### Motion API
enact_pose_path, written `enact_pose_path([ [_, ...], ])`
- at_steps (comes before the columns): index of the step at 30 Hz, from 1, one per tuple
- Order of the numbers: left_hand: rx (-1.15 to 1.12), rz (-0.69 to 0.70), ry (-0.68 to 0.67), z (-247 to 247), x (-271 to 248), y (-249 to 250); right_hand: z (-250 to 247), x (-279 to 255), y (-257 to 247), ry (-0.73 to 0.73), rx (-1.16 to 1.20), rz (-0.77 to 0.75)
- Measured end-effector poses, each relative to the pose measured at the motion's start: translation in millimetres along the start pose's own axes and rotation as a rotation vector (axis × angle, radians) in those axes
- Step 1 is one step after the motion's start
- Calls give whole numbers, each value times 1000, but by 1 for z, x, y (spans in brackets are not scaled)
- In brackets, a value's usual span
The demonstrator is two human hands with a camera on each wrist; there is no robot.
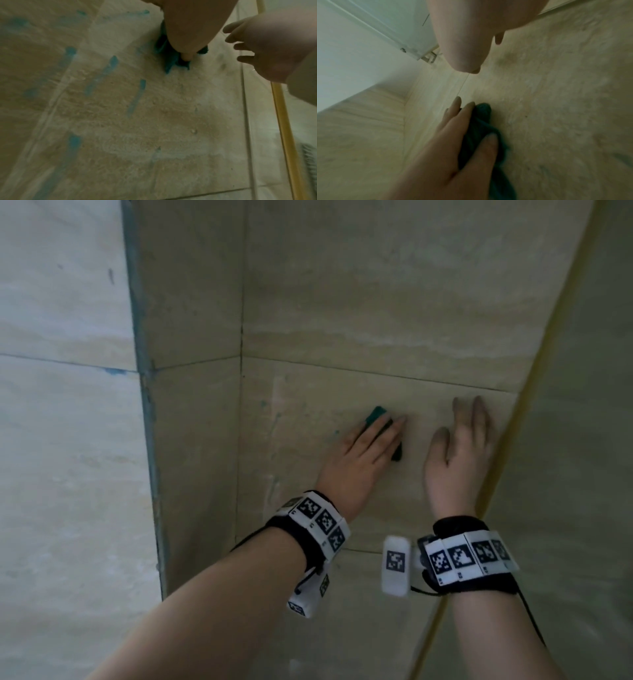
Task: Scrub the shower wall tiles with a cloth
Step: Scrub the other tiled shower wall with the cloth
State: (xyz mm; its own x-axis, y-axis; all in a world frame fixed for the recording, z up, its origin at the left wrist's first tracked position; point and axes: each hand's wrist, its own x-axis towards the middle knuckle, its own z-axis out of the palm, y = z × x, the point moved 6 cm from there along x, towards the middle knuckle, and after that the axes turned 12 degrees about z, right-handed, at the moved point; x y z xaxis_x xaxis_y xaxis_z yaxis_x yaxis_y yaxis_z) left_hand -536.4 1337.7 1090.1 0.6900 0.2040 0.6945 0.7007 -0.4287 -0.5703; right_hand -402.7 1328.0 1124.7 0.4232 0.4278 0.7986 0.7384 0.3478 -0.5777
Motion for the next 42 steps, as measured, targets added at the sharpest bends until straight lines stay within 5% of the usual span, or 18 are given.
enact_pose_path([
  [12, 261, 132, -158, 10, 2, -7, 37, 27, 13, 86, -160, -59],
  [18, 220, -288, -91, -32, 14, -65, 39, 25, 12, 77, -150, -52],
  [22, 186, -678, -230, -35, -17, -105, 42, 21, 13, 61, -144, -31],
  [26, 267, -868, -83, -37, -51, -116, 43, 18, 16, 42, -156, -23],
  [33, -34, -753, 215, -27, -42, -90, 50, 10, 13, 21, -192, 25],
  [39, -126, 5, 69, 8, 3, -6, 49, 9, 17, 10, -222, -5],
  [42, -118, 50, -3, 7, 1, -5, 47, 10, 21, -8, -244, -22],
])
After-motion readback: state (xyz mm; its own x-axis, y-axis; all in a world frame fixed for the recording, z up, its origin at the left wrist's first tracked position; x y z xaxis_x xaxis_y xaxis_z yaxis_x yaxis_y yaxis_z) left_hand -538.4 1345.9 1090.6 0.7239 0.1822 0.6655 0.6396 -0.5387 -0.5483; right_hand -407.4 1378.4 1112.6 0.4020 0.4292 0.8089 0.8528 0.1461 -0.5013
